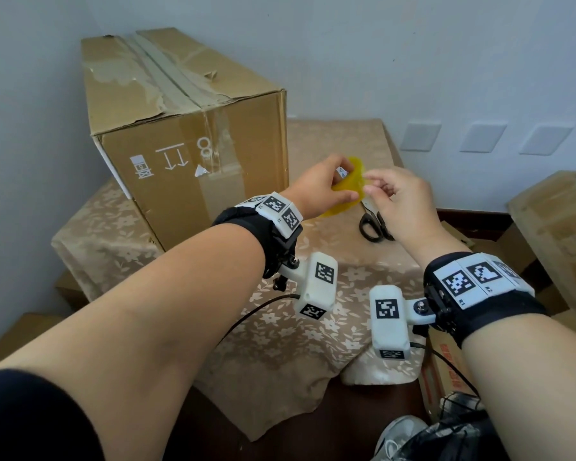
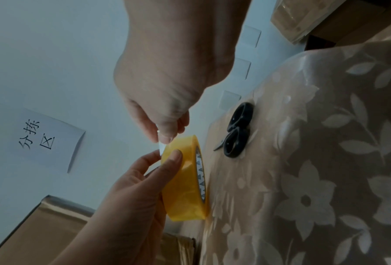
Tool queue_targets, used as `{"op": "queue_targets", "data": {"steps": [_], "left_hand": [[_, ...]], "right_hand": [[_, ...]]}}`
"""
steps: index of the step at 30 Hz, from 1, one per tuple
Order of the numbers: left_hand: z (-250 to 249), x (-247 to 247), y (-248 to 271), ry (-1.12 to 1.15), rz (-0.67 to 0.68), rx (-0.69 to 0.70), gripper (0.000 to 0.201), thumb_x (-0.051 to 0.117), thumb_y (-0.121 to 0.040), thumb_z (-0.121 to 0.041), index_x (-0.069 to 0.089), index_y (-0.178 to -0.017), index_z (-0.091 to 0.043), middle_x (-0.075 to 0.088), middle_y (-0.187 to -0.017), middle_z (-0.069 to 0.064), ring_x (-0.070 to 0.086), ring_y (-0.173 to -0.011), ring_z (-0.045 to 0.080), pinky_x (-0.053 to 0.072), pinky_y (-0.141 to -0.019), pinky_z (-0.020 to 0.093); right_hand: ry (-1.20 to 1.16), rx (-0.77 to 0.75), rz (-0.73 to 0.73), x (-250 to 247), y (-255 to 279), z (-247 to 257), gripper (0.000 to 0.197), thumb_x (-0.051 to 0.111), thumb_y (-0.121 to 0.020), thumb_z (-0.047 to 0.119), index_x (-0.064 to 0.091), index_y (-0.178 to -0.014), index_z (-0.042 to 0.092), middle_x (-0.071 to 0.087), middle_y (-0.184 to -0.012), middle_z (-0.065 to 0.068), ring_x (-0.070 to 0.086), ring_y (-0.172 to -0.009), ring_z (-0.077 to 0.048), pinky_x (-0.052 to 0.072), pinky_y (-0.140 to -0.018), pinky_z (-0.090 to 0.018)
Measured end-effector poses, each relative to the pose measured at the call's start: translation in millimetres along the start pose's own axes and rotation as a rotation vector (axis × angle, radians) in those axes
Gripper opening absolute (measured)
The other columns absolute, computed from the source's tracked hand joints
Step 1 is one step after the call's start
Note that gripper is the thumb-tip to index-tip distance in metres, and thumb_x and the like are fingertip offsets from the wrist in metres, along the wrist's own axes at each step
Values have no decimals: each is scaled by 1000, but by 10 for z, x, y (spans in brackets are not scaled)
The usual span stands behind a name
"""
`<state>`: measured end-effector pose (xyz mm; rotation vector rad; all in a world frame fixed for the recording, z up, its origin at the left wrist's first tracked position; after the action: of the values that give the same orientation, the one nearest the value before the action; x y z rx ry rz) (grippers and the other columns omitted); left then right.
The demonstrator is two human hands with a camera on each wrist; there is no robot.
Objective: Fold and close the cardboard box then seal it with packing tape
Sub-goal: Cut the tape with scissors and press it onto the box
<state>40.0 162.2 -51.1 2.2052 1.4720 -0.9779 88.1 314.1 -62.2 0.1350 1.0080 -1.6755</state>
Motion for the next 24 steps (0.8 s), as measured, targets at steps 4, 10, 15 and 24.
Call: {"op": "queue_targets", "data": {"steps": [4,10,15,24], "left_hand": [[-15,41,3,-43,11,5,50,70,-83,-28,47,-126,-15,55,-101,4,55,-92,18,47,-81,30],[-6,81,10,-76,2,29,49,70,-83,-30,47,-124,-16,59,-107,5,58,-97,21,49,-84,32],[-15,58,0,-72,-8,35,49,70,-82,-30,48,-124,-16,55,-101,2,56,-94,18,47,-82,29],[24,154,49,-339,42,158,46,66,-85,-29,47,-124,-13,59,-121,8,55,-109,21,40,-86,26]], "right_hand": [[79,-2,30,-17,-17,-54,15,66,-86,7,74,-98,4,66,-90,-14,59,-84,-24,44,-79,-29],[-105,208,93,-46,-1,-86,20,59,-91,9,64,-109,16,70,-91,-13,62,-83,-23,50,-87,-39],[-75,172,115,-42,11,-49,13,64,-89,11,72,-99,12,70,-90,-9,59,-79,-15,49,-78,-21],[248,263,225,87,-5,-130,14,66,-88,16,71,-82,4,50,-93,-2,52,-90,-17,39,-85,-26]]}}
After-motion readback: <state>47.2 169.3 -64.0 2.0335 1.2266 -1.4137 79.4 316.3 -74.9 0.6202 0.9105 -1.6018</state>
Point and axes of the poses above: each hand's wrist, its own y-axis away from the middle knuckle, its own x-axis out of the palm, z = x × y, the point moved 2 cm from there along -y, towards the middle knuckle
